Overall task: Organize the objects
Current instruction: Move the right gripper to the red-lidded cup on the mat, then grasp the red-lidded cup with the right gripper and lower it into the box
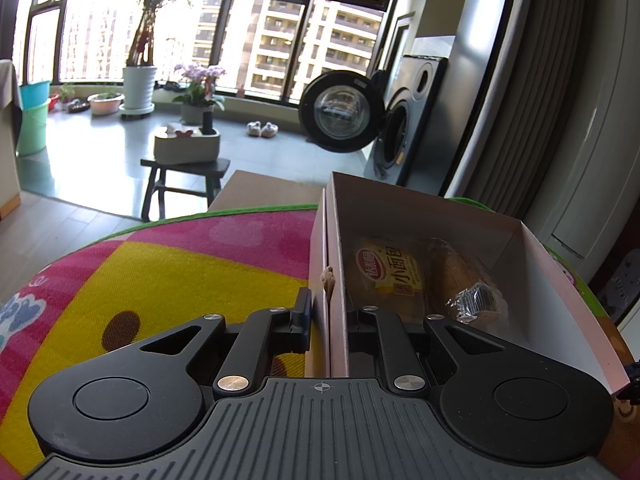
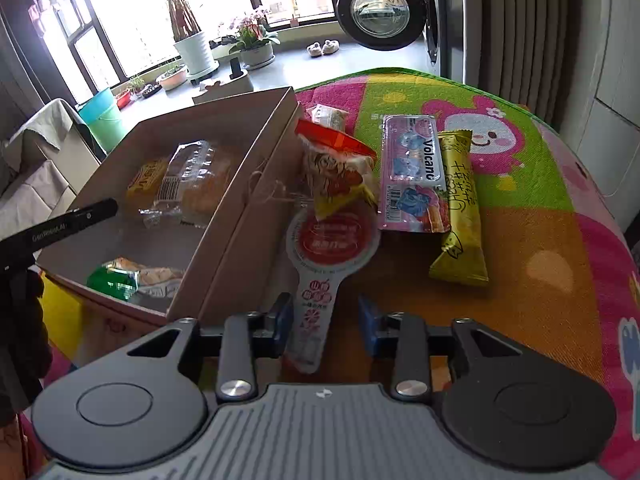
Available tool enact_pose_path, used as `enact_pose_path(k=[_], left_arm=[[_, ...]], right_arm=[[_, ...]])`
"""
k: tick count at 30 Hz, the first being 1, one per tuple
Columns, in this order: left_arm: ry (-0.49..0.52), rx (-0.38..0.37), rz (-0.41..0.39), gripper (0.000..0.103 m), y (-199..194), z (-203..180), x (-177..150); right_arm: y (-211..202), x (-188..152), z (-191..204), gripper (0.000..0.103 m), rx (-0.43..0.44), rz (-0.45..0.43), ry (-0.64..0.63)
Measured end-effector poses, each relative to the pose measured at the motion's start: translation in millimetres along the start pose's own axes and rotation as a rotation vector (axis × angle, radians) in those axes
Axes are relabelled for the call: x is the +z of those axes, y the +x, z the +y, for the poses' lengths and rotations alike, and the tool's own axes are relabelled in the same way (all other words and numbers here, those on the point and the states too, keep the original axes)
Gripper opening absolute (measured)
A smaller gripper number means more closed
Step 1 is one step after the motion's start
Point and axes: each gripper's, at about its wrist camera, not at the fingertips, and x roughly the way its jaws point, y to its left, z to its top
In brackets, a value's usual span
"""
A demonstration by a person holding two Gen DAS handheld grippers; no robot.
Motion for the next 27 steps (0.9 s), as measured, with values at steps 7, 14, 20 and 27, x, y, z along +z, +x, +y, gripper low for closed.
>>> enact_pose_path(k=[7, 14, 20, 27], left_arm=[[0.0, 0.0, 0.0, 0.015, 0, 0, 0], [-0.002, 0.003, 0.001, 0.015, 2, 0, 0], [-0.001, 0.002, 0.001, 0.015, 2, 0, 0], [0.009, 0.006, 0.001, 0.015, 1, 0, 0]], right_arm=[[-32, -26, -17, 0.02, -0.138, -0.01, 0.016], [-54, -44, 3, 0.028, -0.146, -0.041, -0.08], [-30, -32, 11, 0.071, -0.26, -0.092, -0.122], [-6, -23, 1, 0.071, -0.253, -0.083, -0.034]])
